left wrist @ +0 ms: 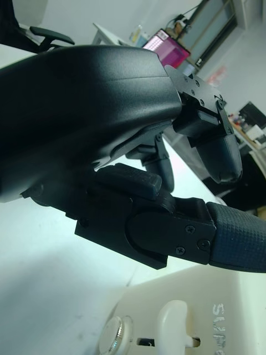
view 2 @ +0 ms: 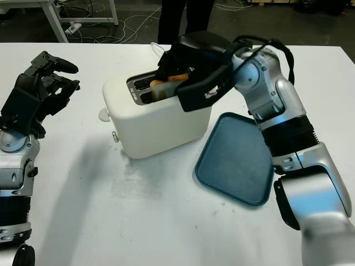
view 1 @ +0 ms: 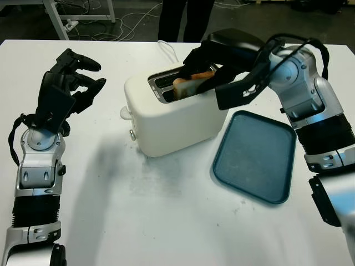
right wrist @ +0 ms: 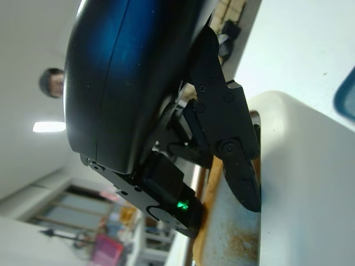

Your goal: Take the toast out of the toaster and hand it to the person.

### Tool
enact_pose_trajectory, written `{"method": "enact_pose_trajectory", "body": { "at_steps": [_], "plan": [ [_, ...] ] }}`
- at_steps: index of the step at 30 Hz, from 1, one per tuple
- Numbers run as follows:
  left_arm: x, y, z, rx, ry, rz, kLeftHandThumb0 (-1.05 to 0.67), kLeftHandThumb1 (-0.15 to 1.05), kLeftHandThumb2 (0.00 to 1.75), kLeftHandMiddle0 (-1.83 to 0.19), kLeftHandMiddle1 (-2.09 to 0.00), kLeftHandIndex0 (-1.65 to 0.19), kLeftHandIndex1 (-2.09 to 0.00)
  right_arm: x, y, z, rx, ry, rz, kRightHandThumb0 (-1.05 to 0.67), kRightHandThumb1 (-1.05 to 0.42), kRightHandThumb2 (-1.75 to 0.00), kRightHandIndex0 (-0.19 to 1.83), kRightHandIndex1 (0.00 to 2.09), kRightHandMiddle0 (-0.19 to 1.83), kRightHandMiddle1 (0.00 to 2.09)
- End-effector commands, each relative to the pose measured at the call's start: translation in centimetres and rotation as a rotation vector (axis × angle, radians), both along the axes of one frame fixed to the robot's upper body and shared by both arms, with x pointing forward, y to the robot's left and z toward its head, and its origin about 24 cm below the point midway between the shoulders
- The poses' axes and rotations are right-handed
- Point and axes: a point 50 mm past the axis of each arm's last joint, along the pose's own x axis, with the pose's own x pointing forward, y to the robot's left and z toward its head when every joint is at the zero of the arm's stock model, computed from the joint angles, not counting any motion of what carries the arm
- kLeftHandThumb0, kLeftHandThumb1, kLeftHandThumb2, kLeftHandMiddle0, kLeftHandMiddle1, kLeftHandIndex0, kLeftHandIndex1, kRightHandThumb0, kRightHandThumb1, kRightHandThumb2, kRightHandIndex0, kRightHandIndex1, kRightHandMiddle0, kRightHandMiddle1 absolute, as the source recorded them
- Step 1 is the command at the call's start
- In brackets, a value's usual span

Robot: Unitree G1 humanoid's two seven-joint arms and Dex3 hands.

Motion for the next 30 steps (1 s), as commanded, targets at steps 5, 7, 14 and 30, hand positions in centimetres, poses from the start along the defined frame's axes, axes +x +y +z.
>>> {"method": "enact_pose_trajectory", "body": {
  "at_steps": [5,7,14,30],
  "plan": [
    [0.0,0.0,0.1,-0.001,-0.024,-0.006,-1.05,0.92,0.21,-0.27,-1.56,-0.27,-1.46,-0.2,-0.1,-1.4,-0.018,0.005,0.047,-0.46,-0.75,0.00,0.95,1.72,0.78,1.54],
    [0.1,0.0,0.0,-0.003,-0.023,-0.011,-1.05,0.92,0.21,-0.27,-1.55,-0.28,-1.45,-0.3,-0.2,-1.6,-0.005,-0.046,0.068,-0.49,-0.78,-0.01,1.02,1.74,0.78,1.70],
    [0.0,0.0,0.0,-0.004,-0.009,-0.003,-1.05,0.92,0.20,-0.29,-1.54,-0.30,-1.45,-0.2,-0.3,-2.0,0.091,-0.195,0.125,-0.53,-0.91,-0.14,1.09,1.75,0.85,1.69],
    [0.0,0.2,-0.1,0.033,-0.009,-0.003,-1.05,0.92,0.24,-0.27,-1.54,-0.25,-1.47,2.4,-4.2,4.8,0.552,-0.135,-0.032,-0.44,-0.92,-0.38,1.05,1.75,0.79,1.75]
  ]
}}
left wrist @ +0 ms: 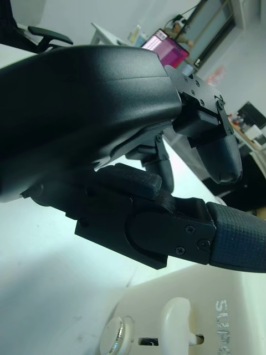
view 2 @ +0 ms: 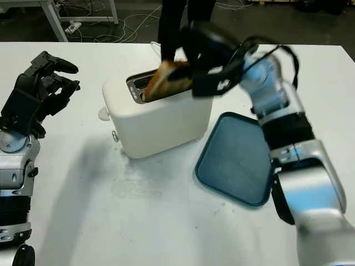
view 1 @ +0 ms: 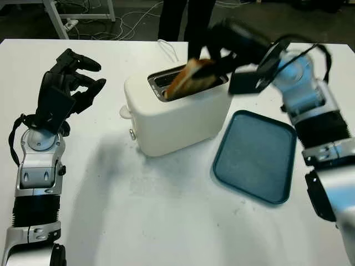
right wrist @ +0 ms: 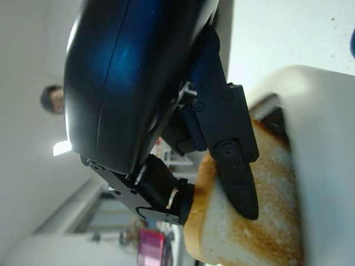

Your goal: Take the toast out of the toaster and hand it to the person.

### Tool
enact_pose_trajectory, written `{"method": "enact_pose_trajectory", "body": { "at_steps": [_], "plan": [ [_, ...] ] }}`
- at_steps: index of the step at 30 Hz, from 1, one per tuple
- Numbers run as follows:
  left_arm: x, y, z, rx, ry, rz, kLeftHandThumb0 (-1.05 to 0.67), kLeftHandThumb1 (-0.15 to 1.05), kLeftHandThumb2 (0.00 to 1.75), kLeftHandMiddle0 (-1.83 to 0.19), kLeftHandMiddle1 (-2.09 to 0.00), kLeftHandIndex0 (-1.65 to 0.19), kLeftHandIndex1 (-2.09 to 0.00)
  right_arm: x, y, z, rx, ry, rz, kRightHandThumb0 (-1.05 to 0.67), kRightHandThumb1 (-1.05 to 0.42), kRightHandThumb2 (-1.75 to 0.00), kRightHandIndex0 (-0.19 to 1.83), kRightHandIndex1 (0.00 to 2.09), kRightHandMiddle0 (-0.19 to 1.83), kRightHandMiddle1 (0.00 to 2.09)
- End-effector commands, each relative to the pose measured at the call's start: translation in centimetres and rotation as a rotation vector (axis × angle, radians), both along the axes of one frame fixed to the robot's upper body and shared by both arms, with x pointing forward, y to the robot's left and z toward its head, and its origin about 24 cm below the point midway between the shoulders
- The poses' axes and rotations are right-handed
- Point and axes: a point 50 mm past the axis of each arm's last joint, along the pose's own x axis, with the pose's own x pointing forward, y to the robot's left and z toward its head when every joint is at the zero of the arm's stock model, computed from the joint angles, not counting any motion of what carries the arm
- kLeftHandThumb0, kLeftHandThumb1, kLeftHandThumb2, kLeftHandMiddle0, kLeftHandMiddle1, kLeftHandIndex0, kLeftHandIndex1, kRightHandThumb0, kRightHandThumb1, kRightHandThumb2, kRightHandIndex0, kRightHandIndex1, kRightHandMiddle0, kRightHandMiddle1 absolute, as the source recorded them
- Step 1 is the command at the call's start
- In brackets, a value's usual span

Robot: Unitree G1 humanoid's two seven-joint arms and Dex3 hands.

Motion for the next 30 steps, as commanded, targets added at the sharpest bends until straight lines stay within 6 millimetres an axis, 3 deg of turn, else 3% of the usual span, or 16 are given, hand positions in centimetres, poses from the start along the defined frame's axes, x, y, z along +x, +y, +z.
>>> {"method": "enact_pose_trajectory", "body": {
  "at_steps": [1,5,13,20,22,30],
  "plan": [
    [0.0,0.2,0.0,0.028,-0.002,0.000,-1.05,0.92,0.24,-0.27,-1.54,-0.25,-1.47,0.4,-1.5,2.1,0.086,-0.002,-0.021,-0.46,-0.92,-0.37,1.05,1.75,0.81,1.75],
    [0.1,0.2,-0.1,0.015,0.001,-0.001,-1.05,0.92,0.23,-0.29,-1.53,-0.27,-1.47,1.1,-4.1,3.8,0.217,0.052,-0.063,-0.56,-0.92,-0.35,1.08,1.75,0.87,1.75],
    [0.0,0.4,-0.3,0.020,0.010,0.007,-1.05,0.92,0.23,-0.30,-1.52,-0.28,-1.46,2.2,-8.8,3.1,0.534,0.195,-0.189,-0.49,-0.92,-0.34,1.08,1.75,0.86,1.75],
    [0.1,0.5,-0.4,0.017,0.012,-0.003,-1.05,0.92,0.22,-0.29,-1.51,-0.28,-1.45,2.7,-12.1,0.7,0.857,0.346,-0.302,-0.43,-0.92,-0.33,1.05,1.75,0.73,1.75],
    [0.1,0.4,-0.5,0.010,0.011,-0.009,-1.05,0.92,0.21,-0.31,-1.51,-0.30,-1.44,2.8,-12.6,-0.4,0.904,0.398,-0.314,-0.37,-0.92,-0.42,1.05,1.75,0.70,1.75],
    [0.0,0.5,-0.4,0.024,0.012,-0.004,-1.05,0.92,0.22,-0.31,-1.50,-0.30,-1.43,3.1,-13.0,-4.9,1.088,0.517,-0.357,-0.24,-0.92,-0.63,0.97,1.75,0.55,1.75]
  ]
}}
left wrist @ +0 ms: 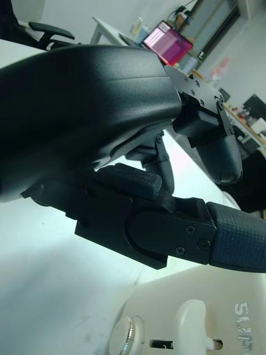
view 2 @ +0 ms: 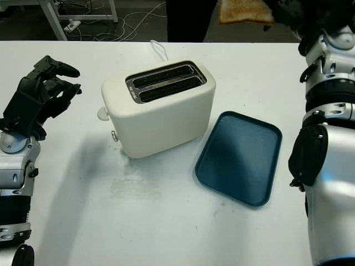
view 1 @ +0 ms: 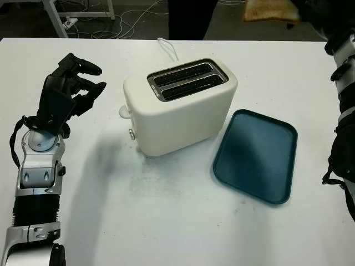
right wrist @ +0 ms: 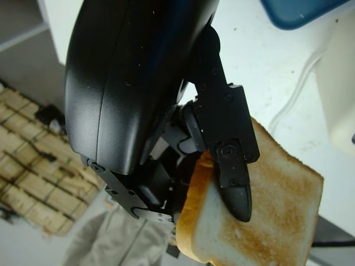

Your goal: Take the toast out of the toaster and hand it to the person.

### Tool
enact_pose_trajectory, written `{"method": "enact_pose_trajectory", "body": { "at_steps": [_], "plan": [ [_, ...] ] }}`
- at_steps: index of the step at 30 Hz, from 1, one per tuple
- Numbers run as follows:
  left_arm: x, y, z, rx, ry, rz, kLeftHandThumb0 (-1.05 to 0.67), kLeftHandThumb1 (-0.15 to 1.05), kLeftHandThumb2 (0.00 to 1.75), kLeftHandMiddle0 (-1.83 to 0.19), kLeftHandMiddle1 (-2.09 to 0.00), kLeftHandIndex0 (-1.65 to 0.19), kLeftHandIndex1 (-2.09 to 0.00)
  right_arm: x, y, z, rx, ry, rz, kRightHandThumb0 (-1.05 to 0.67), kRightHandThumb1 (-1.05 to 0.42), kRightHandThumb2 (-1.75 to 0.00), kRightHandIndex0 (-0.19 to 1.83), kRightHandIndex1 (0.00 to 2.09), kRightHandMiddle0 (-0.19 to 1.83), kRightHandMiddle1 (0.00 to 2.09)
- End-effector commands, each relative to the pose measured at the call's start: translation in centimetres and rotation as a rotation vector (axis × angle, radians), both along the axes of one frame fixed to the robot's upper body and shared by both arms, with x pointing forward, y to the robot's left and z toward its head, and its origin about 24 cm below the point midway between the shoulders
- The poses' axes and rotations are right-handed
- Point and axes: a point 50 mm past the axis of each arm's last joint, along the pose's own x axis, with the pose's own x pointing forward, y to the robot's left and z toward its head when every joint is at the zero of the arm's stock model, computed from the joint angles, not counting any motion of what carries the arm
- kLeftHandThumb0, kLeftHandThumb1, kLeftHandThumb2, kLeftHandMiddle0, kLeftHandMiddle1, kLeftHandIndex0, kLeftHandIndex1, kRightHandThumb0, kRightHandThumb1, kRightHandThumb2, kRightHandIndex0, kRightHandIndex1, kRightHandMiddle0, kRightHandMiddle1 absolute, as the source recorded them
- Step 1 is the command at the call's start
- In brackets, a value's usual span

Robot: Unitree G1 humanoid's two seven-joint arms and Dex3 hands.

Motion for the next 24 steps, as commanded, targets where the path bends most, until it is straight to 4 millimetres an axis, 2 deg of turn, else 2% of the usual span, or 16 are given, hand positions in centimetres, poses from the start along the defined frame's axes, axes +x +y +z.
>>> {"method": "enact_pose_trajectory", "body": {
  "at_steps": [1,7,14,19,24],
  "plan": [
    [-0.2,0.2,0.2,0.010,-0.013,0.000,-1.05,0.92,0.21,-0.31,-1.50,-0.30,-1.43,0.1,0.2,-1.6,0.065,0.044,-0.003,-0.24,-0.92,-0.64,0.96,1.75,0.51,1.75],
    [-0.1,0.2,0.0,-0.007,-0.007,-0.006,-1.05,0.92,0.17,-0.32,-1.49,-0.33,-1.40,0.3,0.4,-3.6,0.138,0.107,-0.062,-0.20,-0.92,-0.63,0.82,1.75,0.14,1.75],
    [-0.1,0.2,-0.1,0.000,-0.008,-0.012,-1.05,0.92,0.18,-0.32,-1.48,-0.34,-1.38,0.5,1.3,-5.8,0.181,0.177,-0.097,-0.16,-0.92,-0.63,0.62,1.75,0.02,1.75],
    [-0.1,0.3,-0.1,0.003,-0.001,-0.008,-1.05,0.92,0.19,-0.33,-1.48,-0.34,-1.38,0.4,1.8,-7.3,0.177,0.218,-0.085,-0.12,-0.92,-0.68,0.50,1.75,0.00,1.75],
    [-0.1,0.3,-0.2,0.005,0.004,-0.010,-1.05,0.92,0.19,-0.33,-1.49,-0.33,-1.39,0.2,2.0,-8.6,0.145,0.266,-0.078,-0.14,-0.92,-0.61,0.41,1.75,0.01,1.75]
  ]
}}
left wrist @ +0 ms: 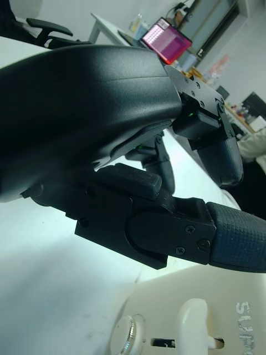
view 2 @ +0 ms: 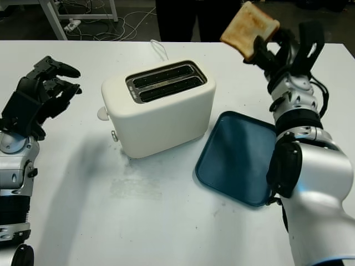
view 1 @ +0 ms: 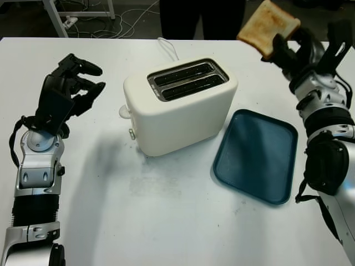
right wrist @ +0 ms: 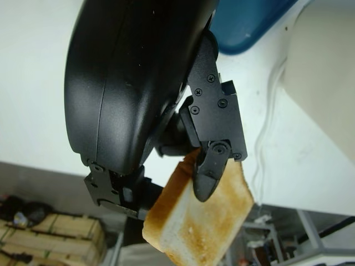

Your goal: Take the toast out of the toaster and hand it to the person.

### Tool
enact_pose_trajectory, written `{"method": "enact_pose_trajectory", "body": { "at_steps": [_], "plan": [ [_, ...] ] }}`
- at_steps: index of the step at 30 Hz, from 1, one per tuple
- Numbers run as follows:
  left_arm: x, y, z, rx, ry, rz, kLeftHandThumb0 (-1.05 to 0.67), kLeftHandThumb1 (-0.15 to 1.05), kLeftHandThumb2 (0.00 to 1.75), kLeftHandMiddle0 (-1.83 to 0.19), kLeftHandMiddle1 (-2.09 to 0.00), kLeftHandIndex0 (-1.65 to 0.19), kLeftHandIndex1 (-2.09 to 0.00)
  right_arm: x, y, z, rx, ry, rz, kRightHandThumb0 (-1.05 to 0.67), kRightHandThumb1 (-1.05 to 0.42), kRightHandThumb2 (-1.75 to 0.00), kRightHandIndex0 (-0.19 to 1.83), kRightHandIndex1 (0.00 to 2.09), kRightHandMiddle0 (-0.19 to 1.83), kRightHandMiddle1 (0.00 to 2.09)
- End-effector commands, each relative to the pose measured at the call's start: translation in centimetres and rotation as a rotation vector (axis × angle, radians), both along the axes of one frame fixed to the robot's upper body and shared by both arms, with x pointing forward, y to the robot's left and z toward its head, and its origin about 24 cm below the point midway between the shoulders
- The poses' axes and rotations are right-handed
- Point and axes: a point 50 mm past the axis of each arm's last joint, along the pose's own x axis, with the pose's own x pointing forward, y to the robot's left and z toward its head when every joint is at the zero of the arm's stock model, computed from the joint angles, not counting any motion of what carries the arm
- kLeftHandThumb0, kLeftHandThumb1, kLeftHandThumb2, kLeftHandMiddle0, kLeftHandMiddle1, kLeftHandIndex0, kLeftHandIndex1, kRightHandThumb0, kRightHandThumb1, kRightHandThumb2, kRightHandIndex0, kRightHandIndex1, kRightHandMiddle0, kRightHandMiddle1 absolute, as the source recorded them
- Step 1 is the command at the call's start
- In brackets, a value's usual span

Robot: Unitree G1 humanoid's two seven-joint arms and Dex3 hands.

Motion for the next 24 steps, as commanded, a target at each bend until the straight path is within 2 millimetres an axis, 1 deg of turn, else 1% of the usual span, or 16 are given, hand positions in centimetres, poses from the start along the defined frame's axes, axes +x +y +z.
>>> {"method": "enact_pose_trajectory", "body": {
  "at_steps": [1,4,5,8,11,17,18,21,24],
  "plan": [
    [-0.1,0.2,0.0,0.018,-0.004,0.005,-1.05,0.92,0.19,-0.32,-1.49,-0.33,-1.39,-0.2,0.1,-1.1,-0.015,0.043,0.005,-0.14,-0.92,-0.60,0.44,1.75,0.04,1.75],
    [-0.1,0.2,-0.1,0.017,-0.010,0.004,-1.05,0.92,0.21,-0.32,-1.48,-0.32,-1.40,-0.3,0.1,-1.8,-0.033,0.058,0.016,-0.14,-0.92,-0.60,0.42,1.75,0.02,1.75],
    [0.0,0.2,-0.1,0.014,-0.010,0.002,-1.05,0.92,0.21,-0.32,-1.48,-0.32,-1.40,-0.4,0.1,-2.0,-0.034,0.057,0.028,-0.15,-0.92,-0.59,0.46,1.75,0.08,1.75],
    [0.0,0.2,-0.2,0.011,-0.003,0.003,-1.05,0.92,0.20,-0.32,-1.48,-0.32,-1.40,-0.6,0.0,-2.7,-0.049,0.074,0.043,-0.15,-0.92,-0.59,0.46,1.75,0.09,1.75],
    [-0.1,0.2,-0.1,0.009,0.000,0.003,-1.05,0.92,0.19,-0.32,-1.49,-0.32,-1.40,-0.7,0.1,-3.2,-0.053,0.085,0.042,-0.18,-0.92,-0.54,0.54,1.75,0.18,1.75],
    [0.0,0.1,-0.2,0.013,0.004,0.001,-1.05,0.92,0.19,-0.34,-1.49,-0.33,-1.40,-0.7,0.4,-3.6,-0.037,0.097,0.038,-0.16,-0.92,-0.57,0.58,1.75,0.17,1.75],
    [0.0,0.1,-0.1,0.016,0.005,0.002,-1.05,0.92,0.19,-0.34,-1.49,-0.33,-1.41,-0.8,0.4,-3.7,-0.035,0.101,0.038,-0.16,-0.92,-0.57,0.55,1.75,0.14,1.75],
    [0.0,0.1,-0.1,0.006,0.004,-0.002,-1.05,0.92,0.19,-0.34,-1.49,-0.33,-1.41,-0.7,0.6,-3.6,-0.036,0.096,0.049,-0.18,-0.92,-0.52,0.62,1.75,0.24,1.75],
    [0.0,0.1,-0.2,0.002,0.002,-0.003,-1.05,0.92,0.18,-0.34,-1.49,-0.34,-1.41,-0.6,0.7,-3.5,-0.041,0.096,0.052,-0.17,-0.92,-0.53,0.57,1.75,0.18,1.75]
  ]
}}
